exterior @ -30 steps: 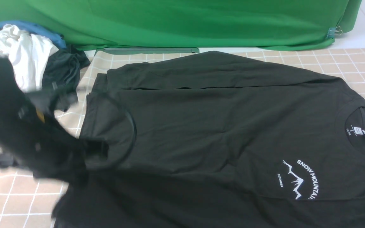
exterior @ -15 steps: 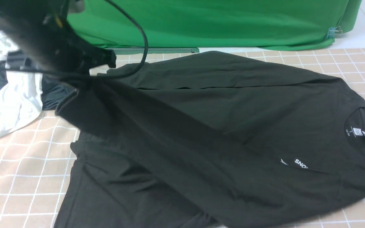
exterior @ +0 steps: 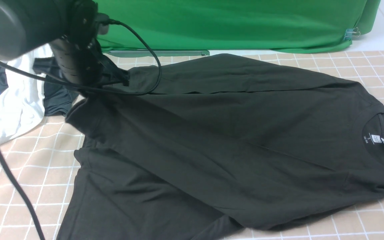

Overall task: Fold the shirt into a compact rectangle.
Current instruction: 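Fold the left side of the black T-shirt inward over its body, then grab the top left corner of the dark shirt with the left gripper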

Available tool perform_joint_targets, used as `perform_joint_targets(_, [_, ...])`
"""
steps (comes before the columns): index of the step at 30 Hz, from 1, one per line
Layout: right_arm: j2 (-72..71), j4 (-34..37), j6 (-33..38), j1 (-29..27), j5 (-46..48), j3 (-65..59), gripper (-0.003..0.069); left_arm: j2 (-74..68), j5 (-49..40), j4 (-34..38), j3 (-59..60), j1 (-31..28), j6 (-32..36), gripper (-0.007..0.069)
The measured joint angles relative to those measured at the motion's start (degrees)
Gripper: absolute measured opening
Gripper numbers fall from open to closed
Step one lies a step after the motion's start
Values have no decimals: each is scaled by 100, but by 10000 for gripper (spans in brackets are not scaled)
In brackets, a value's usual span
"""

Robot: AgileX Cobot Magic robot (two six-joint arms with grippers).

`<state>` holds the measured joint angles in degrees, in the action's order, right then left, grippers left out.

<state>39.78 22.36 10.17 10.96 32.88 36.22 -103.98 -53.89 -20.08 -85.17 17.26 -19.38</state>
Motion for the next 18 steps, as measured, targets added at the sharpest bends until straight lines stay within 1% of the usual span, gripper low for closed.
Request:
perform_joint_targets(2, [0, 0, 0, 2, 0, 0, 38, -61, 233, -64, 0, 0, 0, 24])
perform_joint_targets(4, [0, 0, 0, 2, 6, 0, 38, -114, 425, -197, 0, 0, 0, 43])
perform_joint_targets(7, [0, 0, 0, 2, 42, 0, 38, -185, 571, -413, 0, 0, -42, 95])
perform_joint_targets(8, [0, 0, 0, 2, 71, 0, 38, -195, 581, -508, 0, 0, -90, 127])
perform_joint_targets(10, [40, 0, -6, 2, 241, 6, 38, -201, 557, -630, 0, 0, -187, 217])
perform_joint_targets(12, [194, -8, -6, 2, 615, 74, 38, -201, 429, -649, -32, 0, -236, 293])
perform_joint_targets(14, [534, -19, 16, 2, 1193, 240, 38, -201, 45, -500, -121, 0, -283, 351])
perform_joint_targets(16, [995, -19, 145, 2, 1779, 477, 38, -182, -396, -111, -186, -4, -249, 356])
perform_joint_targets(18, [1400, -14, 228, 6, 2217, 678, 38, -113, -628, 359, -154, -11, -101, 313])
